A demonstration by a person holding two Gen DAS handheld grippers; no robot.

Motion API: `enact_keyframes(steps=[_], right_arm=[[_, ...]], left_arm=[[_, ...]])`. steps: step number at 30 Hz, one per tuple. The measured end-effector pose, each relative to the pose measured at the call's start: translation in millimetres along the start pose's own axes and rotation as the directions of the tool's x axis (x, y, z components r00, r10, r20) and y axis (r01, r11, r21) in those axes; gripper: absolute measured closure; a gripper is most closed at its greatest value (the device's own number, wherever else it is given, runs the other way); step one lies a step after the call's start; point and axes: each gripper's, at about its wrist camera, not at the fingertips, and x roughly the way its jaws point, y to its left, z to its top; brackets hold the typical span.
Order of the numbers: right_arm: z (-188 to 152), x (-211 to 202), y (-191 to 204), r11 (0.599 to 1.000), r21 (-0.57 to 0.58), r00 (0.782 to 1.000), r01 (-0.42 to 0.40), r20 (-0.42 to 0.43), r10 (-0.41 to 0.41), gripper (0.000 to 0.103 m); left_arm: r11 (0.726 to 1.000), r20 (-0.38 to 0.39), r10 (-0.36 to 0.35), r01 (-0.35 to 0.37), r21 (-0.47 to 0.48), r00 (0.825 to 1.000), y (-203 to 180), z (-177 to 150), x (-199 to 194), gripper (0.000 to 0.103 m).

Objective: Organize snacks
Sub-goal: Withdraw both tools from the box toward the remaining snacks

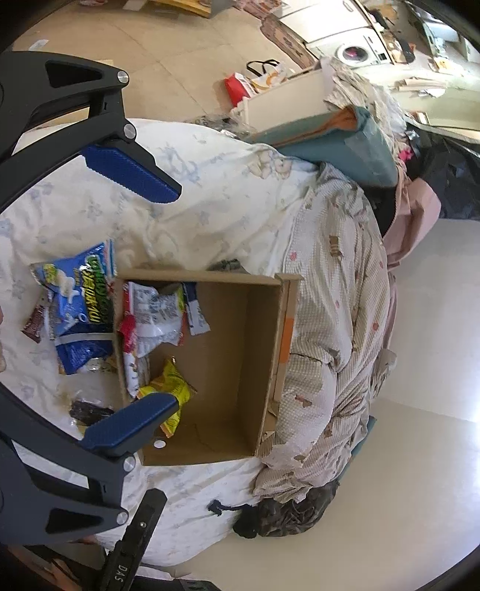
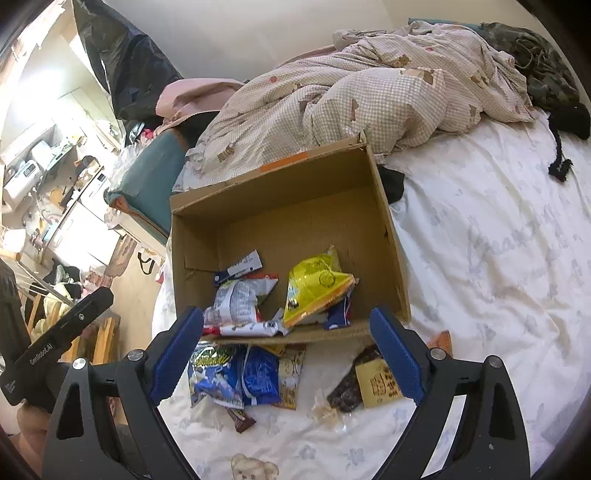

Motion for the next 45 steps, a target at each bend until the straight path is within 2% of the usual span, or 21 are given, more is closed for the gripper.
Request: enact_keyframes(steps=[7, 17, 23, 27, 29, 32, 34, 36, 38, 40, 42, 45], right_arm=[[-14.6, -10.2, -7.6, 0.999, 0.046, 1.000, -0.009, -0.014, 0.010, 0.009], [-29.5, -21.2, -18.2, 0.997, 0.077, 0.999, -0.009, -0.031, 0.011, 0.009], [-37.6, -25.0, -40.8, 0.995, 0.097, 0.998, 0.032, -0.056, -0.027, 0.009], [-36.2, -28.3, -65.8, 0.980, 0.197, 0.998, 0.006, -0.060, 0.006, 0.009], [-32.2, -28.8, -83.7, 0.960, 0.280, 0.998, -0.013, -0.050, 0.028, 0.009], [-30.3, -22.3, -109.5, 0.920, 0.391, 0.998, 0.005, -0.063, 0.022, 0.009], [-33.4, -9.4, -123.1, 0.895, 0.443, 0.993, 0.057, -0.118, -0.005, 0.009], [-38.8, 8.9, -130.2, 0.879, 0.453, 0.976, 0.146, -0.210, -0.055, 0.009], [-45.2, 33.8, -130.3, 0.874, 0.430, 0.943, 0.225, -0.320, -0.085, 0.009], [-48.7, 53.0, -126.5, 0.875, 0.415, 0.923, 0.248, -0.376, -0.083, 0.009], [-48.9, 67.6, -124.5, 0.871, 0.427, 0.921, 0.244, -0.384, -0.070, 0.009], [-45.1, 86.1, -125.1, 0.863, 0.430, 0.921, 0.263, -0.379, -0.092, 0.009]], left_arm=[[0.999, -0.022, 0.046, -0.046, 0.018, 0.999, 3.0, -16.4, -7.9, 0.002], [1.000, -0.085, 0.023, -0.022, 0.005, 0.996, 4.2, -40.7, -14.7, 0.001], [1.000, -0.147, 0.012, -0.016, -0.024, 0.989, 4.9, -55.0, -8.3, 0.002], [0.998, -0.166, 0.016, -0.025, -0.052, 0.986, 7.2, -57.8, -3.5, 0.002], [0.998, -0.171, 0.031, -0.040, -0.053, 0.985, 7.4, -58.4, -1.4, 0.001], [0.997, -0.179, 0.042, -0.053, -0.062, 0.983, 10.1, -59.5, 0.4, 0.002], [0.995, -0.185, 0.042, -0.057, -0.077, 0.982, 13.9, -59.4, 1.1, 0.002], [0.994, -0.189, 0.048, -0.067, -0.092, 0.981, 19.6, -58.3, 2.1, 0.002], [0.990, -0.200, 0.053, -0.077, -0.116, 0.978, 25.3, -57.4, 5.4, 0.002], [0.986, -0.218, 0.046, -0.079, -0.146, 0.975, 30.7, -58.0, 9.7, 0.002], [0.982, -0.236, 0.037, -0.079, -0.169, 0.971, 34.9, -59.1, 13.7, 0.002], [0.980, -0.245, 0.041, -0.087, -0.179, 0.969, 37.8, -59.6, 16.1, 0.001]])
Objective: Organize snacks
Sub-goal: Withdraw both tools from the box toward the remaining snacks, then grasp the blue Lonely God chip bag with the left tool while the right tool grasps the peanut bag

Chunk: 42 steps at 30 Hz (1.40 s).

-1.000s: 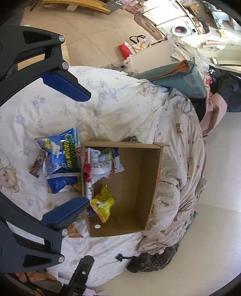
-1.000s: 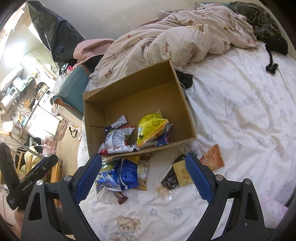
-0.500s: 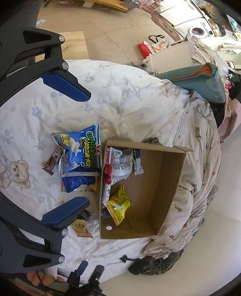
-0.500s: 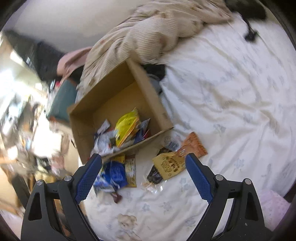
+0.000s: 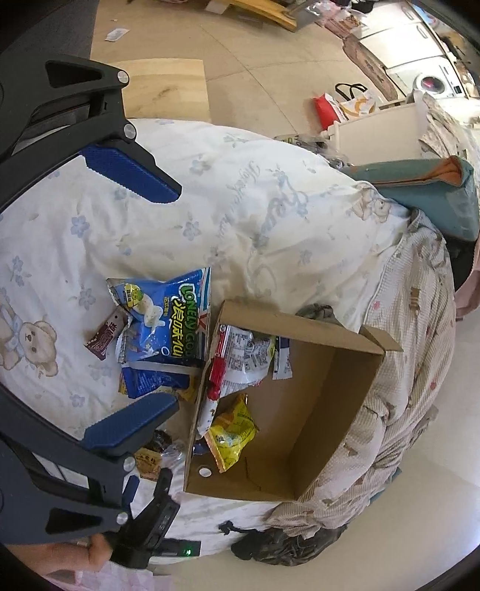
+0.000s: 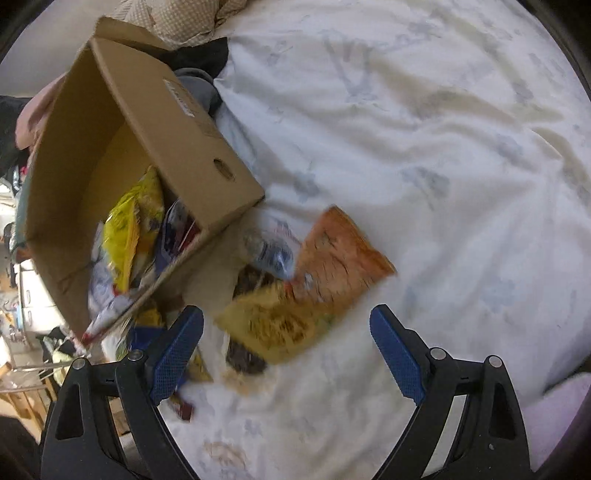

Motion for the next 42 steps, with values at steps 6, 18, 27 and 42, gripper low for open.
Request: enact_keyframes(steps=[6, 18, 27, 42], right_arm=[[2.3, 21.7, -5.3, 0.997, 0.029, 0.997, 0.074, -0.015, -0.073, 0.040], [-35.7, -31.7, -18.1, 0.999, -0.041, 0.999, -0.024, 0.026, 0.025, 0.071], [-71.5, -76.0, 43.8, 0.933, -0.294, 0.964, -0.206, 0.103, 0.246, 0.071], [-58.0, -54.6, 38.3, 0.943, -0.244, 0.967, -0.226, 0.064, 0.248, 0.071]], left_arm=[[1.000, 0.003, 0.013, -0.013, -0.008, 1.000, 2.6, 1.5, 0.8, 0.002], [0.999, 0.003, 0.047, -0.047, -0.026, 0.999, 8.6, 3.3, 1.2, 0.002], [0.999, -0.097, 0.045, -0.048, -0.022, 0.994, 6.9, -5.0, 28.5, 0.002], [0.989, -0.277, 0.080, -0.042, 0.141, 0.957, -44.1, -15.1, 111.0, 0.002]])
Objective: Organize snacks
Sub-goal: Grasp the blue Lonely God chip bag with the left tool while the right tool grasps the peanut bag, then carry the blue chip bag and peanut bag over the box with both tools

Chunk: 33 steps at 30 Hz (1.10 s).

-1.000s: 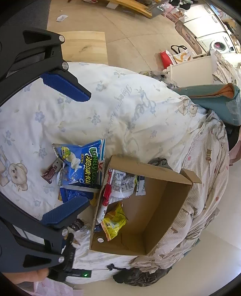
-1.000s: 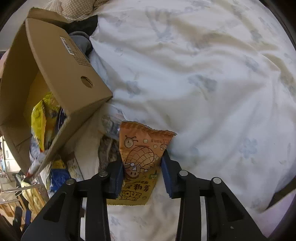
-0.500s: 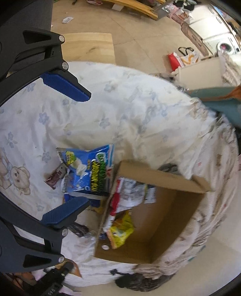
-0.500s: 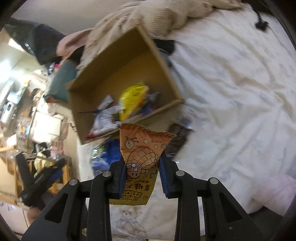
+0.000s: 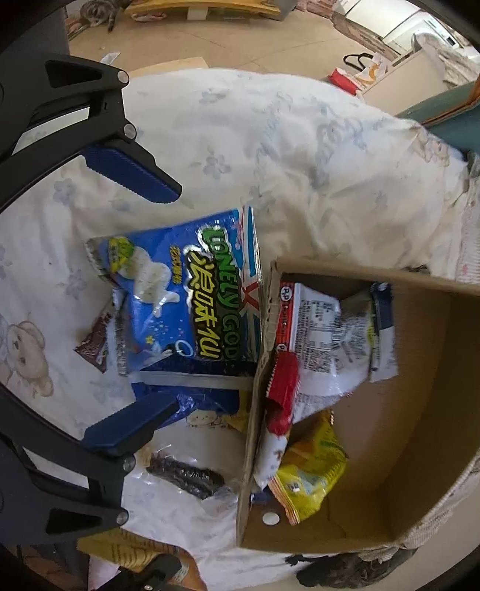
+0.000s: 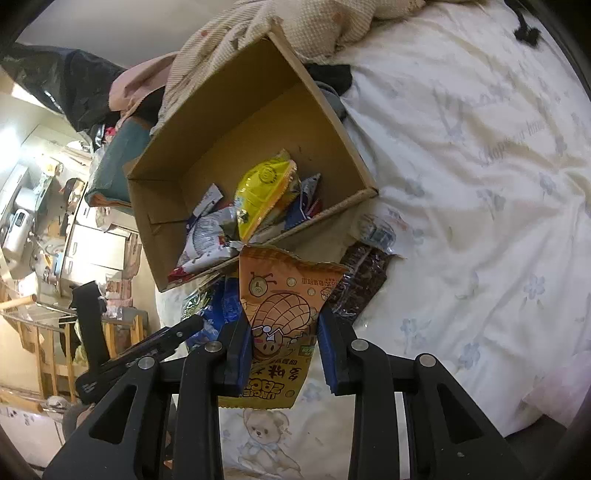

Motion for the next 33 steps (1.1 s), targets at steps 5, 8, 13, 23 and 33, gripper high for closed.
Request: enact_keyframes(steps=[5, 8, 13, 23, 33], right_arm=[[1.1, -1.9, 1.1, 1.000, -0.007, 1.000, 0.023, 0.020, -0.023, 0.071], [1.2, -3.5, -1.2, 1.000, 0.001, 0.999, 0.025, 0.026, -0.025, 0.071], [2.5, -2.9, -3.4, 1.000, 0.015, 0.999, 0.023, 0.023, -0.024, 0.071], [-0.1, -7.7, -0.4, 1.000, 0.005, 0.999, 0.028, 0.042, -0.028, 0.071], [-6.5, -13.7, 4.1, 1.000, -0.008, 0.999, 0.026, 0.048, -0.025, 0.071]], left_arm=[[1.000, -0.021, 0.026, -0.026, -0.009, 0.999, 1.0, 0.2, 16.0, 0.002], [1.000, -0.024, 0.017, -0.018, -0.004, 1.000, 1.8, -1.1, 17.7, 0.023], [1.000, -0.005, -0.011, 0.011, -0.003, 1.000, 3.6, -4.6, 8.9, 0.047], [1.000, 0.018, -0.018, 0.018, -0.020, 1.000, 14.9, -21.8, -24.9, 0.050], [0.997, 0.021, -0.011, 0.012, -0.075, 1.000, 31.3, -41.1, -41.6, 0.050]])
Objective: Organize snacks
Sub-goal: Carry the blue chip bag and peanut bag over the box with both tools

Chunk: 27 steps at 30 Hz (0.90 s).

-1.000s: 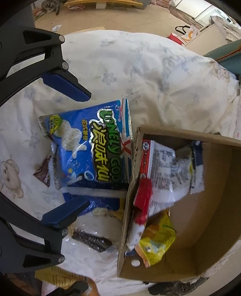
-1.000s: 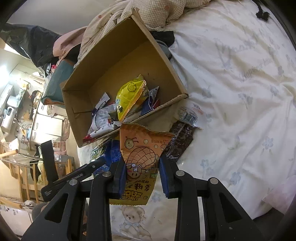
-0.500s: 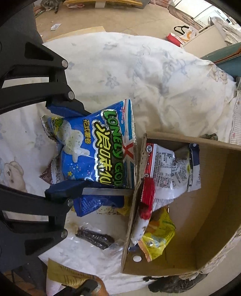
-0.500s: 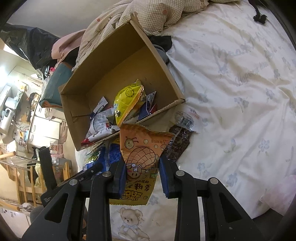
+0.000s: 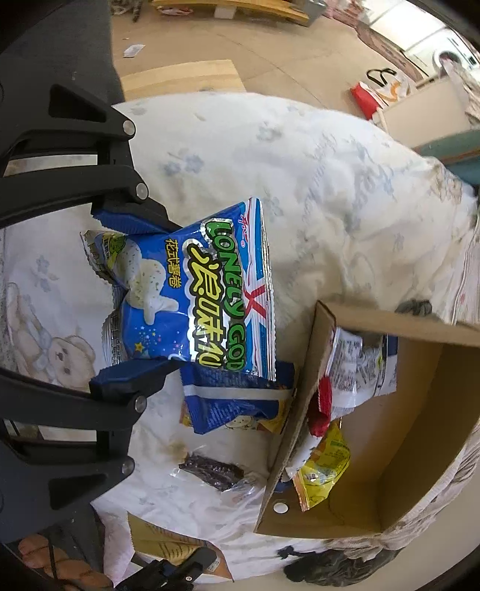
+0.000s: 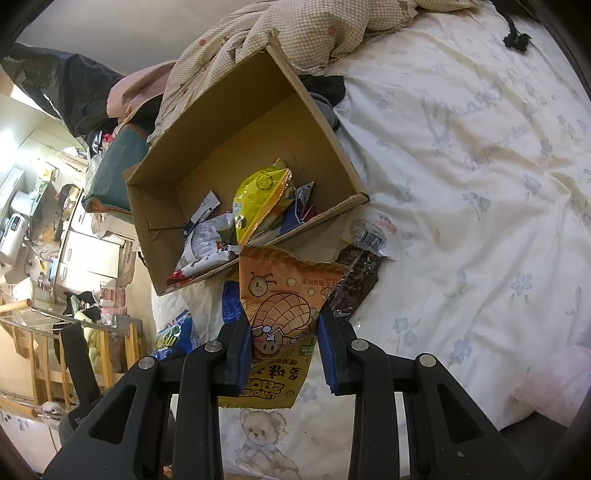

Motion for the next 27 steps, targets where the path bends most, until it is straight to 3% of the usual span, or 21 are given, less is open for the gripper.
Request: enact_keyframes(steps=[7, 10, 15, 20, 27], right_arm=[[-4.4, -5.9, 6.0, 1.000, -0.016, 1.000, -0.026, 0.002, 0.026, 0.071], [-3.9, -11.2, 10.2, 0.998, -0.024, 0.998, -0.052, 0.021, 0.052, 0.071], [0.1, -24.5, 22.1, 0.993, -0.058, 0.991, -0.099, 0.088, 0.104, 0.071], [2.8, -37.4, 31.8, 0.987, -0.094, 0.979, -0.127, 0.147, 0.139, 0.071], [16.5, -42.1, 35.5, 0.987, -0.105, 0.973, -0.122, 0.186, 0.140, 0.071]], left_arm=[[1.000, 0.091, 0.022, -0.021, -0.012, 0.996, 3.8, -19.9, -29.9, 0.050], [0.997, 0.204, 0.045, -0.056, 0.048, 0.978, -10.4, -24.0, -53.6, 0.050], [0.993, 0.352, 0.021, -0.062, 0.105, 0.936, -27.8, -13.5, -91.9, 0.050], [0.991, 0.374, 0.012, -0.062, 0.122, 0.928, -32.7, 3.9, -99.8, 0.050], [0.994, 0.361, 0.004, -0.042, 0.098, 0.933, -31.4, 28.3, -95.7, 0.050]])
